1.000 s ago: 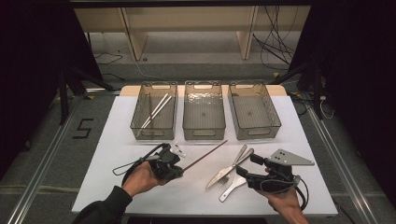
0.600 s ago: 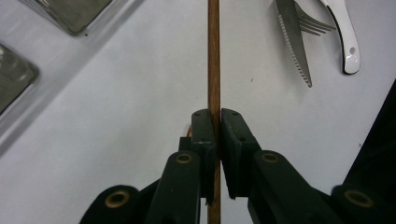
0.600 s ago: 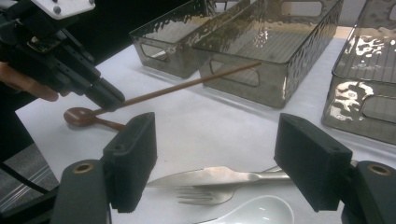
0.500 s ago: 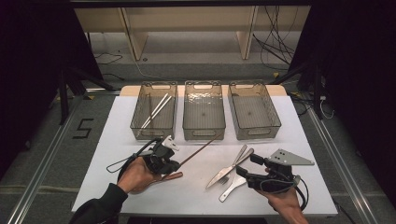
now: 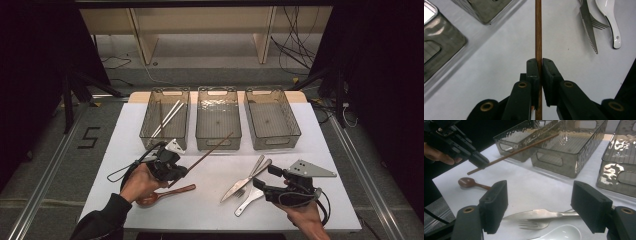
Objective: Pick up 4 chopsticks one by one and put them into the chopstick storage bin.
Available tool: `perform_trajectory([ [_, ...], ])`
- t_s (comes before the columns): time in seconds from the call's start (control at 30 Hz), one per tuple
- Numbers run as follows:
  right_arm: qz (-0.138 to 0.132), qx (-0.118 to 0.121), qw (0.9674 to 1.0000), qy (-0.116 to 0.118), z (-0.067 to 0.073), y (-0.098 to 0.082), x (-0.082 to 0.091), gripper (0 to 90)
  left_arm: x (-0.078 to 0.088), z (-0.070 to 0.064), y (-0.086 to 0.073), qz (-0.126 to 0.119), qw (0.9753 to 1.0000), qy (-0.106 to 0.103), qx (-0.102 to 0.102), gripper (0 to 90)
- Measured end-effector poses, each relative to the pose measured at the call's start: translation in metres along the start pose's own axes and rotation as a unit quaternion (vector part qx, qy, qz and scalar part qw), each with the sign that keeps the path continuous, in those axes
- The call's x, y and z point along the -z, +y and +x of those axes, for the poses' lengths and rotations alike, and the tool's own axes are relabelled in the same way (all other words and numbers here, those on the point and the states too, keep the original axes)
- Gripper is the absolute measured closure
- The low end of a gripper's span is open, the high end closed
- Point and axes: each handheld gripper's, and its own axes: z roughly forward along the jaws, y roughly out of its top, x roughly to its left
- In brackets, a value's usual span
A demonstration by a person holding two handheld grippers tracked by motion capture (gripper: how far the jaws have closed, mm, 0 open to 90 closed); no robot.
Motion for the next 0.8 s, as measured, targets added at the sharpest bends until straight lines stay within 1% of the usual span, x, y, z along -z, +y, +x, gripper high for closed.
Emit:
perform_trajectory([
  [0.13,0.000,0.000,1.0000,0.000,0.000,0.000,0.000,30.3,0.003,0.004,-0.001,-0.005,1.0000,0.003,0.006,83.8],
  [0.4,0.000,-0.002,1.0000,0.000,0.000,0.000,0.000,30.3,0.013,0.017,-0.002,-0.021,0.9995,0.013,0.020,83.9],
  [0.6,0.001,-0.002,1.0000,0.000,0.000,0.000,0.000,30.3,0.019,0.027,-0.004,-0.032,0.9986,0.021,0.036,83.8],
  [0.8,0.000,-0.002,1.0000,-0.001,-0.001,0.000,0.000,30.3,0.023,0.036,-0.005,-0.041,0.9978,0.028,0.044,83.8],
])
